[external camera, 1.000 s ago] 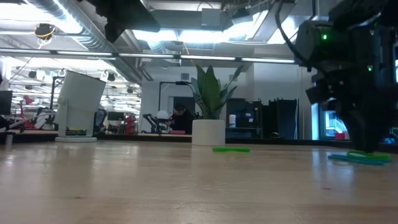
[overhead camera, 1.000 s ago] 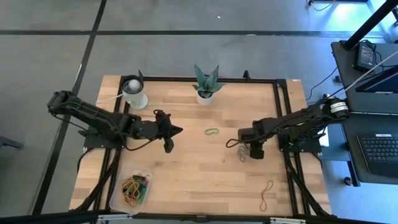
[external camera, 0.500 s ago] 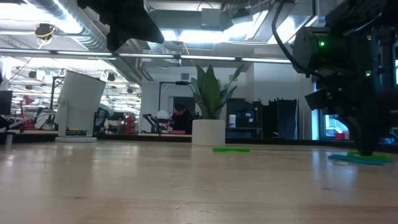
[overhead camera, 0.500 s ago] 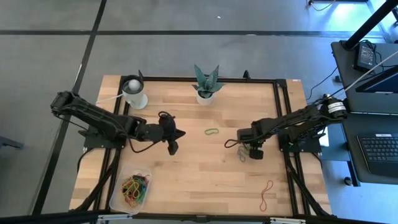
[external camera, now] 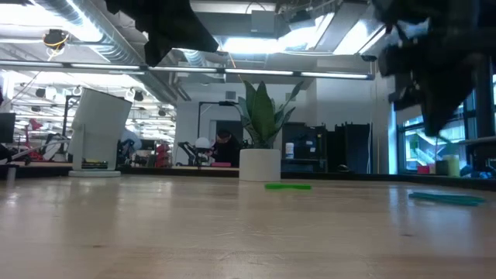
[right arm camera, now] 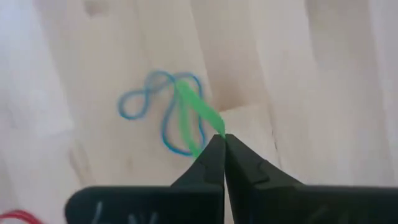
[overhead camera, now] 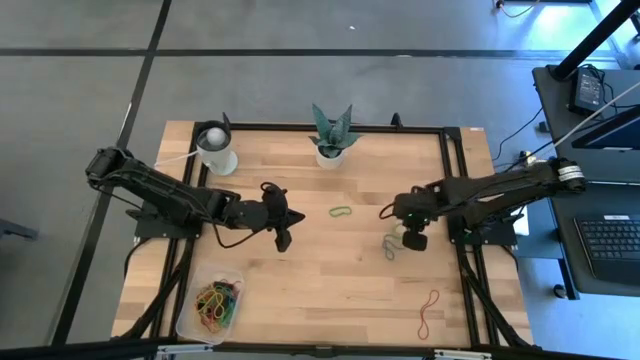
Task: Pick and place rubber bands into bin
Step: Put the green rubber band into the transparent bin
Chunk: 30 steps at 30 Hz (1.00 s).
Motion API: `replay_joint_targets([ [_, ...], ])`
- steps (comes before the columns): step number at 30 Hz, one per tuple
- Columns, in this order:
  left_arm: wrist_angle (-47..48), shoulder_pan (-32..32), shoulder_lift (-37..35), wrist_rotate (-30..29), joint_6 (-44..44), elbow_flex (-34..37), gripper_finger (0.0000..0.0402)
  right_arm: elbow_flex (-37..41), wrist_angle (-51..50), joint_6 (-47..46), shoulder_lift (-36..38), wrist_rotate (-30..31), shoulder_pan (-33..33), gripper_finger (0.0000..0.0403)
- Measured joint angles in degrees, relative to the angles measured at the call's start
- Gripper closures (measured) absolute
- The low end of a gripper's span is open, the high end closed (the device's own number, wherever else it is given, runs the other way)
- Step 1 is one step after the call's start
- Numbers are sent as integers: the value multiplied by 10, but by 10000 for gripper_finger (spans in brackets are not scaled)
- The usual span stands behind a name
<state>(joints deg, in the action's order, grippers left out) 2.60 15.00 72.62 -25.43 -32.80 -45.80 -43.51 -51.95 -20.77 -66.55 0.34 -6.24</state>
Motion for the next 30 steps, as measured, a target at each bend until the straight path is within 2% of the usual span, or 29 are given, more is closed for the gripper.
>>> replay_joint_targets([
  [10, -24, -2, 0, -1, 11, 0, 398, -42, 11, -15, 135, 35, 0, 401],
  [14, -67, -1, 0, 2, 20, 0, 398, -60, 51, 0, 163, 65, 0, 399],
  [19, -162, -1, 0, -23, 104, 0, 390, -62, 152, 62, 175, 84, 3, 399],
  [23, -242, -2, 0, -31, 143, 0, 360, -62, 226, 91, 168, 84, 16, 398],
  [30, -322, -2, 0, -45, 201, 0, 277, -62, 326, 116, 129, 67, 37, 398],
])
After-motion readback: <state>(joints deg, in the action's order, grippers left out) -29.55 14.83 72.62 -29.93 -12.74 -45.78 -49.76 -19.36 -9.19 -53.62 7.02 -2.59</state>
